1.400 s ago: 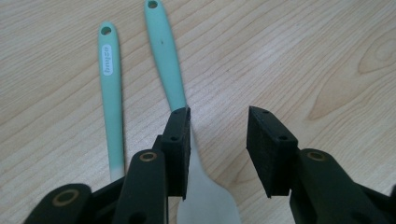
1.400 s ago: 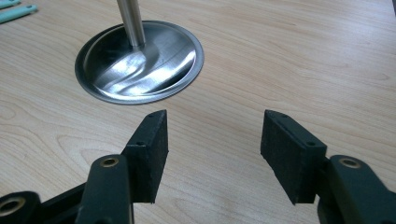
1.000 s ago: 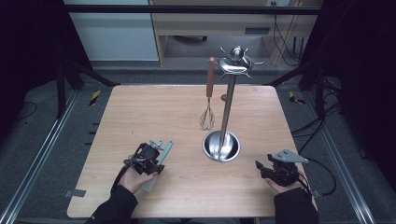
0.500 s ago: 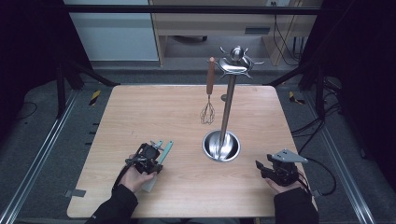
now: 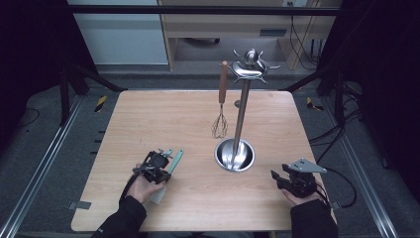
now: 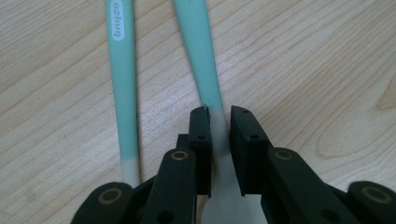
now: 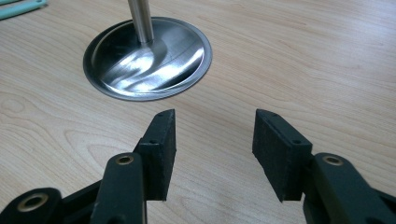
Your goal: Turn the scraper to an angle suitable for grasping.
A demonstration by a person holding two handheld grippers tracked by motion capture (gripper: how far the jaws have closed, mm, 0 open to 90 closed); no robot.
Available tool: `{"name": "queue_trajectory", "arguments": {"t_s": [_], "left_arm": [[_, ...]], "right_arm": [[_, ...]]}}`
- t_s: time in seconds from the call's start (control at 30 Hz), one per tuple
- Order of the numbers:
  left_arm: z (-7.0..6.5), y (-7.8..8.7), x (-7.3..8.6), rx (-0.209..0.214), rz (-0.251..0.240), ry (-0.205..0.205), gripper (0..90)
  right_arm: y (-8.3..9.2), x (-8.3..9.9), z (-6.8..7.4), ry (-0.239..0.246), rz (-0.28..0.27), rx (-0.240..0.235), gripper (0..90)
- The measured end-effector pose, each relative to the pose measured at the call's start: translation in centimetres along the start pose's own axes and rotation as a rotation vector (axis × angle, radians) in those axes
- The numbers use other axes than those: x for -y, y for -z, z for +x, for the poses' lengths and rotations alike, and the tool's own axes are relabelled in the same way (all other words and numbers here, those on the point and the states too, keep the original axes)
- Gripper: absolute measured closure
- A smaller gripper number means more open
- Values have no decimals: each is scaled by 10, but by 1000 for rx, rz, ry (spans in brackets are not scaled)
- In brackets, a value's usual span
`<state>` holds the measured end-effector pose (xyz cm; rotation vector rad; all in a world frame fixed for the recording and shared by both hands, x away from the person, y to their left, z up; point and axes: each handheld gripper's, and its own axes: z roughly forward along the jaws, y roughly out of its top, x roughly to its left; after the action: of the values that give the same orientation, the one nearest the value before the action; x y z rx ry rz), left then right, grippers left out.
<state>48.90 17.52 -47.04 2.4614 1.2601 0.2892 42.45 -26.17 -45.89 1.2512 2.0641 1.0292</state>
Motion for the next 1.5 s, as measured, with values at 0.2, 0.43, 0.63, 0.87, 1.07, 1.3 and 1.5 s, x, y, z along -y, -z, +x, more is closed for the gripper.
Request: {"name": "queue_trajectory", "arguments": {"t_s": [0.2,0.43,0.63,0.87,1.07,1.3,1.5], "left_arm": [[4,1,3,21,-15,6,800],[5,3,7,28,-12,-39,808],[5,1,6,25,-31,-40,778],[2,0,6,3,-36,-45,792],[3,0,6,14,-40,-32,807],[2,0,7,11,-61,-20,813],[1,0,8,15,-71,-31,814]], "right_arm": [[0,0,0,2,2,-7,501],[0,0,0,2,-3,-10,501],[1,0,0,2,-4,-11,499],[0,0,0,2,-1,-11,497],[0,0,0,-2,3,-10,492],[-1,1,-1,-6,9,-12,492],[0,1,0,-8,9,-14,495]]}}
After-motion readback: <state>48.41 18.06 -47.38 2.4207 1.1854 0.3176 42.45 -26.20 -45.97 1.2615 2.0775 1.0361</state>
